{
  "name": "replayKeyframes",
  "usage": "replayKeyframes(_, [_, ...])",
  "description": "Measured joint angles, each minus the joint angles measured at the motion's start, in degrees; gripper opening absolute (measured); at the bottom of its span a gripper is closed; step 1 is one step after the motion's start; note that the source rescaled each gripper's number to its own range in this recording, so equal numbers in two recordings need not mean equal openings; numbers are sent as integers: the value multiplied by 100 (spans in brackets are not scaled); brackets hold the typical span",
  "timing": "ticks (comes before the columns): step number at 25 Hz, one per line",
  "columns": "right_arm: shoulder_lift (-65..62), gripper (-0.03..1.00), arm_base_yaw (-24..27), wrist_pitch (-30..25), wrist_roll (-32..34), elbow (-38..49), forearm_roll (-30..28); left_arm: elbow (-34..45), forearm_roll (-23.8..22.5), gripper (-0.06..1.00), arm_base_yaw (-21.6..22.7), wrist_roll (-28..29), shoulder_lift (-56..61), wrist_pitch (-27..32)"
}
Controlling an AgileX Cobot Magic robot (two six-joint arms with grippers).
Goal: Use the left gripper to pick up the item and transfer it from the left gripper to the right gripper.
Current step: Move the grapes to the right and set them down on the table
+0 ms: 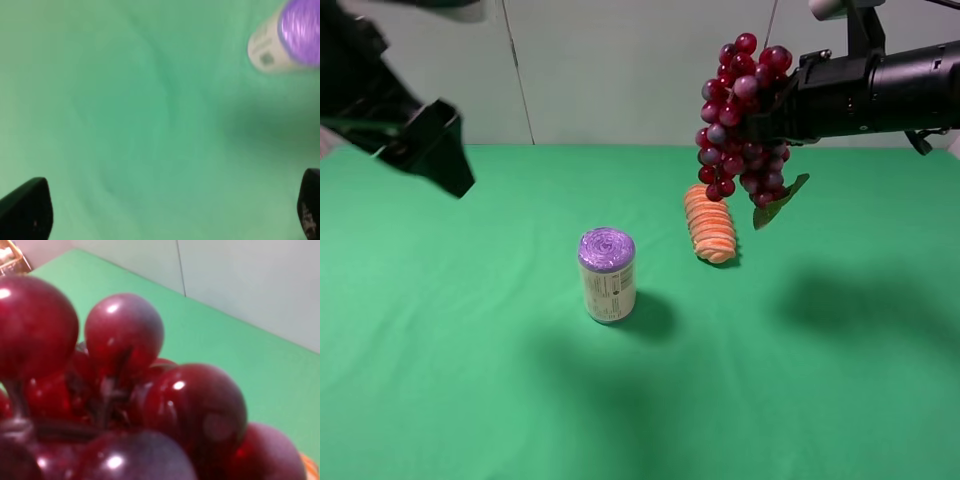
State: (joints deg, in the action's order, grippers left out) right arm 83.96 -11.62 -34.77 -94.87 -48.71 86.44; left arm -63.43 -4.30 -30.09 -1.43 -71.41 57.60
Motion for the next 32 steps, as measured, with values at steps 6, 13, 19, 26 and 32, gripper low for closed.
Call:
replayKeyframes(6, [0, 0, 0, -6, 409, 0, -299, 1472, 0, 97, 0, 143, 1728, -548])
replayKeyframes(13, [0, 0, 0, -22, 565, 0, -369, 2976, 22, 97, 0, 175, 3919, -790])
replayKeyframes(19, [0, 0, 0, -22, 572, 0, -386, 3374, 377, 97, 0, 195, 5666, -250])
replayKeyframes(26, [0, 0, 0, -22, 680, 0, -660, 3386, 359, 97, 0, 489, 6620, 773])
replayKeyframes(32, [0, 0, 0, -22, 870, 0, -831, 3386, 276, 97, 0, 578, 6875, 816])
